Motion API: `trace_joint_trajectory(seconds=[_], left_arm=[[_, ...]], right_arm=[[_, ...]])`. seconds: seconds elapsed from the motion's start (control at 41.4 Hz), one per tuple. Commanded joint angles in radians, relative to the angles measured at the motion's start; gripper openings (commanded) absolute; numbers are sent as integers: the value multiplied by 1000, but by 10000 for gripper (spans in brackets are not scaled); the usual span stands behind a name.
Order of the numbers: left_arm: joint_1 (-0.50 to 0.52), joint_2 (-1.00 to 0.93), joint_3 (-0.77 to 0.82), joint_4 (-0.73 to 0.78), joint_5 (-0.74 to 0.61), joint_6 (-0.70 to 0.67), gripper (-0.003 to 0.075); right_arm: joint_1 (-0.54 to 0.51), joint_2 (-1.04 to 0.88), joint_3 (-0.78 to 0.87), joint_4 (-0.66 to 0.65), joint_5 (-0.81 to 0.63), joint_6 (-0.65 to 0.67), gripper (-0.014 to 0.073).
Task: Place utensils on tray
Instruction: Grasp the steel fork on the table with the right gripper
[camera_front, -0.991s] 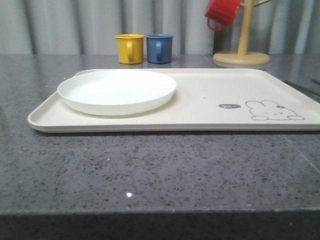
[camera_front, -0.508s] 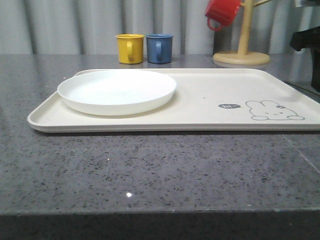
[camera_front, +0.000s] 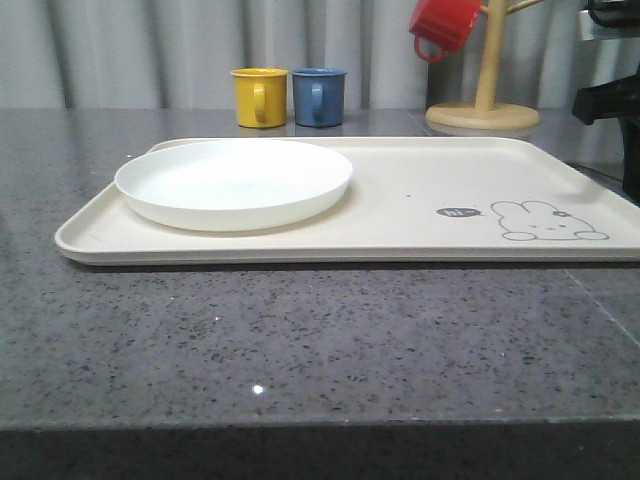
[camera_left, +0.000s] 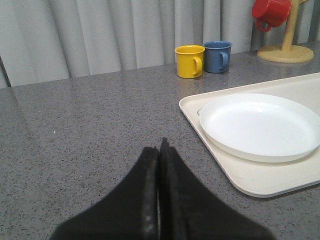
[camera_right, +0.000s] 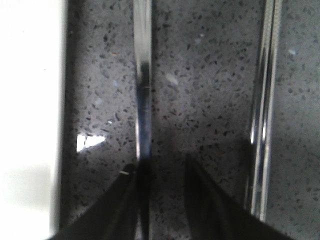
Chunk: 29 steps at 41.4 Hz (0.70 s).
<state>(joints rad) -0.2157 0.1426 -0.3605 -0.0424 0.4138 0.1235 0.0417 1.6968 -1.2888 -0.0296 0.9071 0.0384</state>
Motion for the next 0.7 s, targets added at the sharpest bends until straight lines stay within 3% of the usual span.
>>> trace_joint_trajectory(seconds=[0.0,0.193,0.484,0.677], left_arm=[[0,10,-25,-9,-79,-8,-19],[0,10,-25,-9,-79,-8,-19],[0,10,-25,-9,-79,-8,-19],[0,10,-25,-9,-79,-8,-19]], right_arm=[[0,-41,-34,2,-24,-13,97],[0,-44,-34,4,-15,-13,-23],[3,-131,-64,2,54,75,-27],[100,-146,-152,-69,158,175,-27]])
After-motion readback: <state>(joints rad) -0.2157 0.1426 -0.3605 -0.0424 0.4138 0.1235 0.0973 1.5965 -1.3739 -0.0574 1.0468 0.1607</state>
